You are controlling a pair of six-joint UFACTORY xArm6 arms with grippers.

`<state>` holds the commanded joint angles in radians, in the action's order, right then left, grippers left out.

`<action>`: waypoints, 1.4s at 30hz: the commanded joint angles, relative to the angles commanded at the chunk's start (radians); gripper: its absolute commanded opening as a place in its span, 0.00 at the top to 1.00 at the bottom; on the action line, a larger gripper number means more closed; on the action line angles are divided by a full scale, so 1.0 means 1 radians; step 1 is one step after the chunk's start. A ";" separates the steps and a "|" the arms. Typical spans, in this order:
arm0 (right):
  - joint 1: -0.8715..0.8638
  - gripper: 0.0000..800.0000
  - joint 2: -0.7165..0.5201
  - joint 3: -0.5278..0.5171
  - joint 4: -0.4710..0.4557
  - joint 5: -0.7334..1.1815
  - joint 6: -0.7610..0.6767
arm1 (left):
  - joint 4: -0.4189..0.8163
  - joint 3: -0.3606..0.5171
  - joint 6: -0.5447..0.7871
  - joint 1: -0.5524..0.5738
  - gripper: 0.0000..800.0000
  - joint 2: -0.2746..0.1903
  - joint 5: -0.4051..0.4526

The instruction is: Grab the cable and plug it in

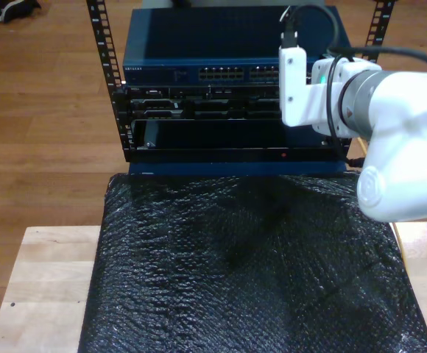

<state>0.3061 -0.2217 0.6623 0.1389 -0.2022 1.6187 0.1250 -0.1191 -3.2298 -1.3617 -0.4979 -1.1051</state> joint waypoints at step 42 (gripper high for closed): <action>-0.003 1.00 0.201 -0.115 0.002 -0.572 -0.012 | 0.000 0.000 0.002 0.000 0.00 0.000 0.000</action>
<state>0.3030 -0.0207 0.5472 0.1404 -0.7745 1.6065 0.1250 -0.1191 -3.2283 -1.3617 -0.4979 -1.1051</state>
